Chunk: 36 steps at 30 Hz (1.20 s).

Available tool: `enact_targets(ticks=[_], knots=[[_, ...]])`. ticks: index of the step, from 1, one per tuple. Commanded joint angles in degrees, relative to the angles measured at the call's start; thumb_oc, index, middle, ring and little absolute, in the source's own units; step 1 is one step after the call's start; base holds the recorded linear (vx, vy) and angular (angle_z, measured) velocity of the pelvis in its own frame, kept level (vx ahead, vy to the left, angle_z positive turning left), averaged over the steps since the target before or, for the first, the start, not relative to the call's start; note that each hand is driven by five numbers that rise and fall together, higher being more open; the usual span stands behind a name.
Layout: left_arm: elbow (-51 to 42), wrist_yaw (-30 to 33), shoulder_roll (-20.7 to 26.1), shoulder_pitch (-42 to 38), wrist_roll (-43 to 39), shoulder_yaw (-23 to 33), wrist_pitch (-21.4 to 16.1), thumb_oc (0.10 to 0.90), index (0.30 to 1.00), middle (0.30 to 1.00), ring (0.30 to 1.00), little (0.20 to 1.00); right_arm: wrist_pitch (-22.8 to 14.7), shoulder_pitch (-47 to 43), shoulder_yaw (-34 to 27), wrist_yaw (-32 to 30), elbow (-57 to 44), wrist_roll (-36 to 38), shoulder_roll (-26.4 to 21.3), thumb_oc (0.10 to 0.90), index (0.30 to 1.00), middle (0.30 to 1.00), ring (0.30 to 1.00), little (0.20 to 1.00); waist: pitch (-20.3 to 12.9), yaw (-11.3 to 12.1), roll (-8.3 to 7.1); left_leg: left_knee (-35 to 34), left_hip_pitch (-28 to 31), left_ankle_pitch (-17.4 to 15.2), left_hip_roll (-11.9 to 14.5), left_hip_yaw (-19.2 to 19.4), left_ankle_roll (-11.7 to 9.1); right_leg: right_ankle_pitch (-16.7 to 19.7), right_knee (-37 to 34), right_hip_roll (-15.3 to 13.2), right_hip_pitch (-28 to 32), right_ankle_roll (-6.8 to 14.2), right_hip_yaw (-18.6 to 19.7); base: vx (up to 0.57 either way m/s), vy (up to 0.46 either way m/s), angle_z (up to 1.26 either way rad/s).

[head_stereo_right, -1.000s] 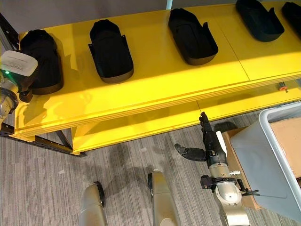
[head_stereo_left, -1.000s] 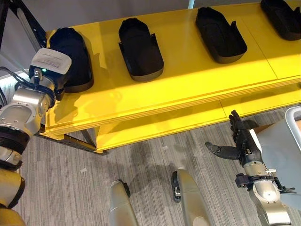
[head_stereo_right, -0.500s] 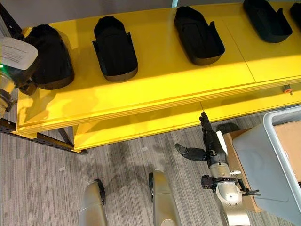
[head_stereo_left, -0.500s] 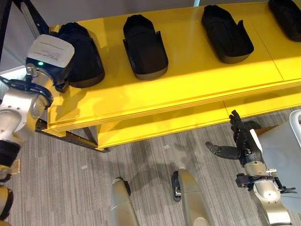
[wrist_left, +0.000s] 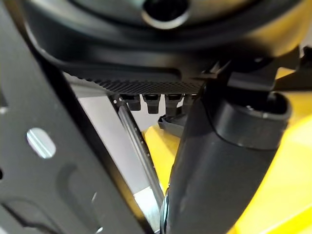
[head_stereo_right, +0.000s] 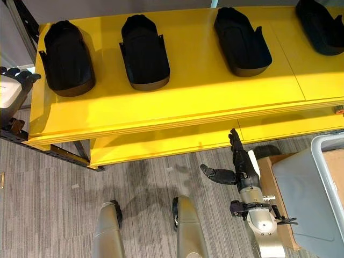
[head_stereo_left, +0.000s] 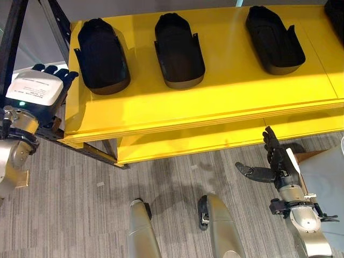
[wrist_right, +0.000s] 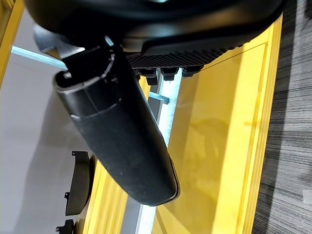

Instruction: Move parts from the plastic box to the shelf.

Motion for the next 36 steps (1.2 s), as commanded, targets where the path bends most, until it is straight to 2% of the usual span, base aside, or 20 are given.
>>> enact_targets(ticks=[1,4,14,17,22,28,36], knots=[[-0.8,5.3,4.6,-1.8,-0.2,10.8,1.6,0.900,1.000,1.000,1.000,1.000,-5.2,-1.4,-5.2,-0.8,-6.8,0.4,-3.1,0.900,1.000,1.000,1.000,1.000,-3.5,-1.5,2.36,2.4,3.0,-5.0,0.0,2.1,4.8,1.8,-6.0,-1.5,5.2,2.2,2.9,0.00,0.000,0.00],[-2.0,8.1,2.0,-1.2,-2.0,12.4,1.0,0.900,1.000,1.000,1.000,1.000,-5.7,-1.6,-5.1,-1.3,-6.9,0.3,-3.2,0.900,1.000,1.000,1.000,1.000,-3.5,-1.6,2.27,2.2,3.0,-4.9,-0.1,2.0,4.8,1.9,-6.2,-1.5,5.3,2.2,2.8,0.00,0.000,0.00],[-6.7,10.8,-3.0,1.2,-6.3,16.0,-0.4,0.900,1.000,1.000,1.000,1.000,-6.2,-1.5,-6.1,-2.0,-6.9,0.3,-3.3,0.900,1.000,1.000,1.000,1.000,-3.8,-1.6,2.13,1.4,3.3,-4.5,-0.1,2.2,4.9,2.5,-6.8,-1.5,5.0,2.0,2.7,0.00,0.000,0.00],[-10.1,11.9,-6.6,-0.1,-8.5,16.6,-0.5,0.900,1.000,1.000,1.000,1.000,-6.1,-2.0,-5.7,-2.2,-7.0,0.1,-3.2,0.900,1.000,1.000,1.000,1.000,-4.0,-1.9,1.89,1.2,3.3,-4.5,-0.1,2.3,4.8,2.7,-6.9,-1.2,4.9,2.0,2.8,0.00,0.000,0.00],[-9.9,13.4,-8.8,-9.8,-9.6,11.1,0.2,0.900,1.000,1.000,1.000,1.000,-5.5,-2.8,-4.7,-2.4,-6.8,0.1,-3.6,0.900,1.000,1.000,1.000,1.000,-4.3,-2.5,1.74,1.1,3.4,-4.5,0.2,2.4,4.7,2.6,-6.8,-1.1,4.8,2.0,2.8,0.00,0.000,0.00],[-8.2,16.0,-12.2,-15.9,-11.5,7.2,0.4,0.900,1.000,1.000,1.000,1.000,-5.5,-3.7,-3.4,-2.6,-6.5,0.1,-3.8,0.900,1.000,1.000,1.000,1.000,-4.5,-2.8,1.75,1.1,3.3,-4.5,0.1,2.4,4.6,2.6,-6.8,-1.1,4.6,2.0,3.0,0.00,0.000,0.00],[-1.5,19.0,-14.6,-27.4,-11.5,-1.1,1.6,0.900,1.000,1.000,1.000,1.000,-5.7,-4.5,-1.7,-3.1,-6.2,0.2,-4.9,0.900,1.000,1.000,1.000,1.000,-4.6,-3.8,1.66,1.5,3.2,-4.4,0.2,2.6,4.6,2.7,-6.4,-1.1,4.4,2.1,3.0,0.00,0.000,0.00]])
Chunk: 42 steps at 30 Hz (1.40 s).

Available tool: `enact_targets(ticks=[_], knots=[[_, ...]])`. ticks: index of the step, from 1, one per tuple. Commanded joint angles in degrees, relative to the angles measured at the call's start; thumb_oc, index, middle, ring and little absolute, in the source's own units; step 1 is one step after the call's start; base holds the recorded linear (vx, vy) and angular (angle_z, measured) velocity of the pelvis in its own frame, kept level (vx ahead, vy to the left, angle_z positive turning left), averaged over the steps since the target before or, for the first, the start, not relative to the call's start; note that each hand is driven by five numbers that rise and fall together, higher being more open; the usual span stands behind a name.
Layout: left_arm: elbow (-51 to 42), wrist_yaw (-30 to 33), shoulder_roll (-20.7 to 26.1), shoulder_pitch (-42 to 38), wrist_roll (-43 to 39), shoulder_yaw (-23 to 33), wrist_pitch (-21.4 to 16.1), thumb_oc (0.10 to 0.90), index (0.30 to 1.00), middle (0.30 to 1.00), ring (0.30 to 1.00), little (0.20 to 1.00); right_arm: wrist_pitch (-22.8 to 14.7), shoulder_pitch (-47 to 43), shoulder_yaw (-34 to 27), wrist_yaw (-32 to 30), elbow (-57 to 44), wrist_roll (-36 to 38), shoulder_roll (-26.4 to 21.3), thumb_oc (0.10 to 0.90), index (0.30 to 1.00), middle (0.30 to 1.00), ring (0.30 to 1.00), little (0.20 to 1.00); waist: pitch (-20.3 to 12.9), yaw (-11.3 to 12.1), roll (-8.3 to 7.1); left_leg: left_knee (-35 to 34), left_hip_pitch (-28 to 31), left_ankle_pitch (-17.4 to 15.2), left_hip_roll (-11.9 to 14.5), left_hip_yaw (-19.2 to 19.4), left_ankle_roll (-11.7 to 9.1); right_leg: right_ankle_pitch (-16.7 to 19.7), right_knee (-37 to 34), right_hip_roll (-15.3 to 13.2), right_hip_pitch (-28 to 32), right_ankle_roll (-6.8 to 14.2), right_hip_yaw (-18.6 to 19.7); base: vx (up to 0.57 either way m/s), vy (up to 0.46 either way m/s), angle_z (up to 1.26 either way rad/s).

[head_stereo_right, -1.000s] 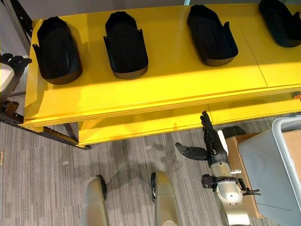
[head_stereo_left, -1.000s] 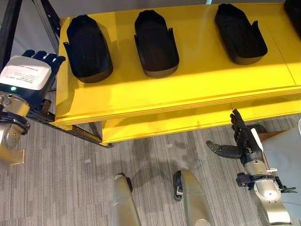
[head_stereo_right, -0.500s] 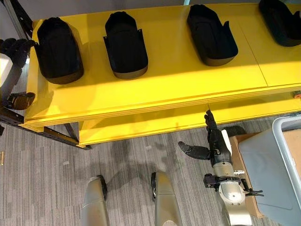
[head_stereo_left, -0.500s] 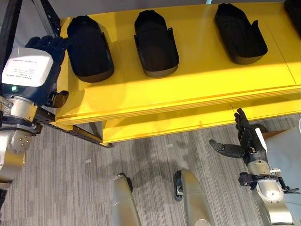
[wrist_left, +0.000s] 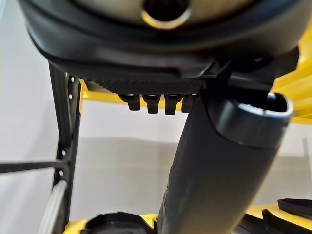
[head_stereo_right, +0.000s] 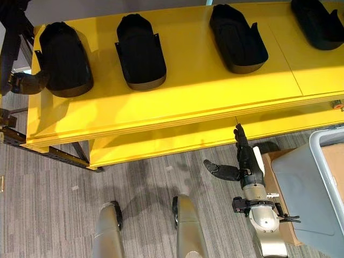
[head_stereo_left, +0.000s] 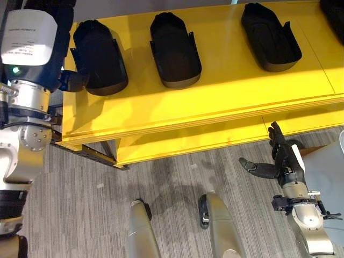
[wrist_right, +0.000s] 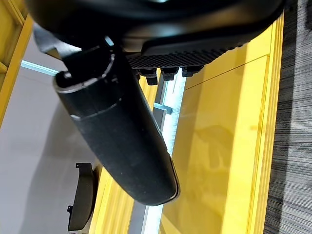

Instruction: Move parts from the plastic box to the shelf.

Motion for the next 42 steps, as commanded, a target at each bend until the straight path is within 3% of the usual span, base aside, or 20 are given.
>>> enact_targets(ticks=[1,17,28,42], knots=[[4.2,7.0,-2.1,-12.4,-0.1,-0.7,1.3,0.900,1.000,1.000,1.000,1.000,-5.8,-3.2,-0.7,-1.8,-5.9,0.3,-4.3,0.900,1.000,1.000,1.000,1.000,-4.6,-2.0,1.33,1.5,2.8,-4.4,0.4,1.9,4.6,2.1,-5.9,-1.0,4.2,1.6,2.4,0.00,0.000,0.00],[21.3,8.1,-6.1,-26.7,0.9,-14.6,4.1,0.900,1.000,1.000,1.000,1.000,-6.6,-2.2,0.8,-2.9,-5.7,1.1,-5.5,0.900,1.000,1.000,1.000,1.000,-4.7,-3.5,0.62,1.8,2.8,-4.3,0.7,2.1,4.5,2.5,-5.8,-0.9,3.9,2.0,2.7,0.00,0.000,0.00],[30.2,7.6,-5.2,-32.1,3.4,-20.8,5.7,0.900,1.000,1.000,1.000,1.000,-7.6,-1.7,0.9,-3.7,-6.2,1.4,-6.5,0.900,1.000,1.000,1.000,1.000,-4.7,-3.9,0.00,1.9,2.9,-4.3,0.9,2.0,4.7,2.5,-5.8,-1.0,3.9,2.2,2.8,0.00,0.001,-0.01],[34.4,7.5,-3.2,-38.6,6.2,-27.3,6.3,0.900,1.000,1.000,1.000,1.000,-8.1,-1.2,1.0,-3.6,-6.9,1.3,-7.9,0.900,1.000,1.000,1.000,1.000,-4.6,-4.0,-0.11,2.3,2.2,-4.2,0.7,1.9,4.8,2.7,-5.5,-1.2,3.5,2.4,2.7,0.00,0.000,0.00]])
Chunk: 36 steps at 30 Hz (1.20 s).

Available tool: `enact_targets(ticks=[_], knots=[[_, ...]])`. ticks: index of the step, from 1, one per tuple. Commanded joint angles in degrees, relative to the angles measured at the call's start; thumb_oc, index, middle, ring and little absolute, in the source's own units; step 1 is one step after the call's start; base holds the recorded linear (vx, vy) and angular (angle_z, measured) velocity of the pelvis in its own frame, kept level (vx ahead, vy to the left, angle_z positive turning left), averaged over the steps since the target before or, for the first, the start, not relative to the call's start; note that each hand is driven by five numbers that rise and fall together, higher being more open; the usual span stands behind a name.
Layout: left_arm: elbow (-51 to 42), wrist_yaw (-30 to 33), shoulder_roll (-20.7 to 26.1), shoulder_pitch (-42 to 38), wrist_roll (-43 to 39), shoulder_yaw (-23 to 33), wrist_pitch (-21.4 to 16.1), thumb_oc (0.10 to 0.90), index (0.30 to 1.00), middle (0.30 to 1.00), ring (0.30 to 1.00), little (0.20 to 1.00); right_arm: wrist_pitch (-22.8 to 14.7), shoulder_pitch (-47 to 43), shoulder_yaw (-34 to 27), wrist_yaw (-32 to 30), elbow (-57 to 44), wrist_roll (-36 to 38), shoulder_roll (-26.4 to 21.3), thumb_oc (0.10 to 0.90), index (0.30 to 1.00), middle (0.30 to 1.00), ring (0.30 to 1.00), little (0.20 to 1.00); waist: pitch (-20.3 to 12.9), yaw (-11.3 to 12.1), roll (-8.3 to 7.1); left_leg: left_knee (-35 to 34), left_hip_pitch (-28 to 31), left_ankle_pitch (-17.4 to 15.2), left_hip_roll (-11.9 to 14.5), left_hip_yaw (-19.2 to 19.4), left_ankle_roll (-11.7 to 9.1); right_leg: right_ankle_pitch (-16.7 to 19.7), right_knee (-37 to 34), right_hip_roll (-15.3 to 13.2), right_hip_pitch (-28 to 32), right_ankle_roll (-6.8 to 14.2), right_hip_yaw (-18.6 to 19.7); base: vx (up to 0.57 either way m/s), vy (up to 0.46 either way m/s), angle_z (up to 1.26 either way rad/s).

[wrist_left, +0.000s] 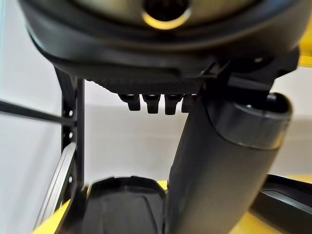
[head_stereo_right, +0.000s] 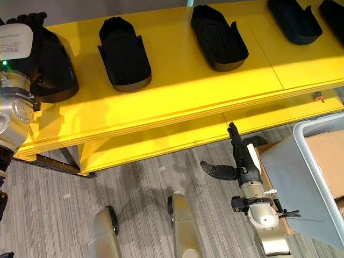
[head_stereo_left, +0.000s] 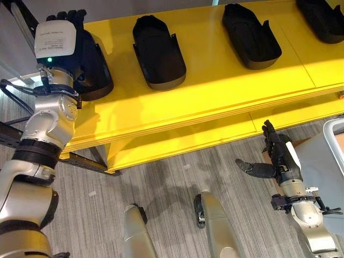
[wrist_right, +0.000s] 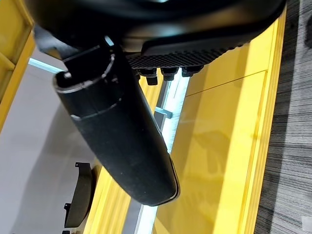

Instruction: Move parts from the plastic box to the shelf.

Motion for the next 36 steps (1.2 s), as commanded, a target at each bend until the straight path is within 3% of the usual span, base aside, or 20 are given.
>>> enact_targets(ticks=[1,19,36], knots=[[1.0,4.4,3.5,-10.8,4.0,-1.7,0.4,0.900,1.000,1.000,1.000,1.000,-7.0,-0.9,-2.2,-2.5,-6.8,1.1,-4.0,0.900,1.000,1.000,1.000,1.000,-3.8,-1.1,1.16,1.1,2.6,-3.6,-0.1,1.9,4.7,2.4,-5.5,-2.1,3.7,2.3,2.5,0.00,0.000,0.00],[9.3,2.1,1.8,-14.9,9.9,-10.3,0.1,0.900,1.000,1.000,1.000,1.000,-8.3,0.1,-2.9,-2.9,-7.7,1.5,-4.7,0.900,1.000,1.000,1.000,1.000,-3.4,-1.3,0.68,1.1,2.7,-3.5,-0.2,2.0,4.9,2.4,-5.5,-2.3,3.8,2.6,2.9,0.00,0.000,0.00],[7.9,2.1,3.9,-8.9,12.5,-8.1,-0.6,0.900,1.000,1.000,1.000,1.000,-8.8,1.2,-3.9,-3.4,-8.9,0.4,-4.8,0.900,1.000,1.000,1.000,1.000,-3.1,-1.0,0.64,1.5,2.8,-4.0,-0.3,1.8,4.9,1.9,-5.0,-2.4,4.0,2.6,2.8,0.00,0.000,0.00]])
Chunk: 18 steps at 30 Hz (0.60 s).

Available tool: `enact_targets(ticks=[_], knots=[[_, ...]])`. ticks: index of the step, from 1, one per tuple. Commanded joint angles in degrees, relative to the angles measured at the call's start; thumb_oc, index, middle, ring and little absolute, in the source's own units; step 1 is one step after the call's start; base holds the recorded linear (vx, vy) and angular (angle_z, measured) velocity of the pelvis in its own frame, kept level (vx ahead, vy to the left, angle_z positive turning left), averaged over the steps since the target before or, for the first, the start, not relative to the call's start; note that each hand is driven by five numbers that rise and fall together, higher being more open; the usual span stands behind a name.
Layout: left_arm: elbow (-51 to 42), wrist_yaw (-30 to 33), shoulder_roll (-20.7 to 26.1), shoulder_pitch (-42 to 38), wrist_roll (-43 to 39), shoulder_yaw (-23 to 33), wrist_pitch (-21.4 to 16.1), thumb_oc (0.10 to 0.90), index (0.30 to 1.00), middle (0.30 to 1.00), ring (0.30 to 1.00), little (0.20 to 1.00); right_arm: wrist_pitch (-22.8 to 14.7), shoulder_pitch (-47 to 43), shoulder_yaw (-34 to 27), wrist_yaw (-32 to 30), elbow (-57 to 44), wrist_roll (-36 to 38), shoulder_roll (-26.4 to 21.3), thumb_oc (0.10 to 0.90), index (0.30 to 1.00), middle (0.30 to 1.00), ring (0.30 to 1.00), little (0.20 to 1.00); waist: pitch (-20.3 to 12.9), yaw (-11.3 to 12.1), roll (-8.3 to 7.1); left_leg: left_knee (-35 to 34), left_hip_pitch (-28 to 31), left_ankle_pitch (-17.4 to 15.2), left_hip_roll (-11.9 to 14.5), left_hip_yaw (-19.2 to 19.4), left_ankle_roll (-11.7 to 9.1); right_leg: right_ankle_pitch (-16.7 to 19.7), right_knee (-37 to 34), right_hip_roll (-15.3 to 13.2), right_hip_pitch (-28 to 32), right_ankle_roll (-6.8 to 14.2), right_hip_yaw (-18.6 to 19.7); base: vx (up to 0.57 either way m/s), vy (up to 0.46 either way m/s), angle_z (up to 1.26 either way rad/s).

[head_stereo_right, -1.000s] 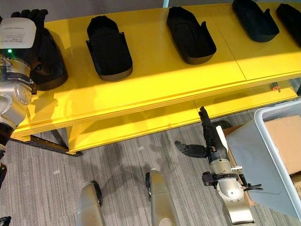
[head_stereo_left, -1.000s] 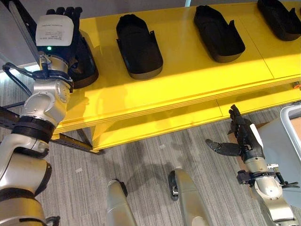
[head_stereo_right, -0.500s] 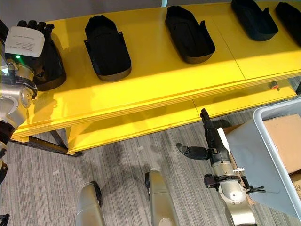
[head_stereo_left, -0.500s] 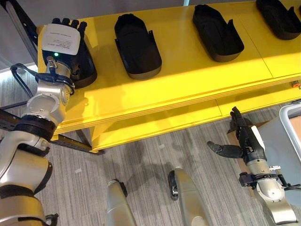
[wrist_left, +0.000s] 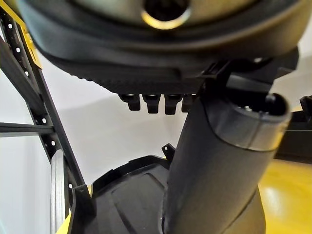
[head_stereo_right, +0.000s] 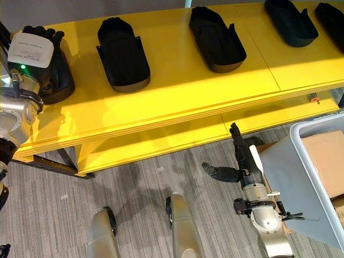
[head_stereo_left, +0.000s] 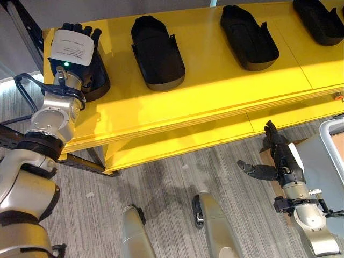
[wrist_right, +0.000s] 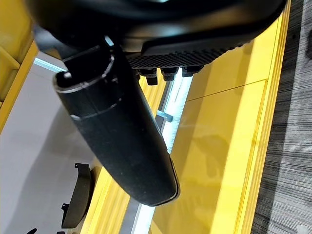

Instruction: Move parts from the plastic box to the shelf.

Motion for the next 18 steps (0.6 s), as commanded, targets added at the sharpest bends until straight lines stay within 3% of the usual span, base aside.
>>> enact_targets(ticks=[1,18], knots=[[-1.0,2.8,4.0,-4.4,2.7,2.9,0.7,0.900,1.000,1.000,1.000,1.000,-7.1,-0.6,-4.1,-2.4,-8.8,0.4,-3.1,0.900,1.000,1.000,1.000,1.000,-3.0,-0.9,0.98,1.7,2.8,-3.9,-0.4,1.7,4.9,1.9,-4.8,-2.4,4.1,2.6,2.8,0.00,0.000,0.00],[-7.5,2.8,8.2,2.0,7.1,6.5,0.0,0.900,1.000,1.000,1.000,1.000,-7.1,-0.8,-4.9,-2.9,-8.8,-0.2,-2.8,0.900,1.000,1.000,1.000,1.000,-2.7,0.0,1.21,1.7,3.2,-4.1,-0.7,1.9,5.0,2.1,-4.9,-2.7,4.3,2.5,2.7,0.00,0.000,0.00]])
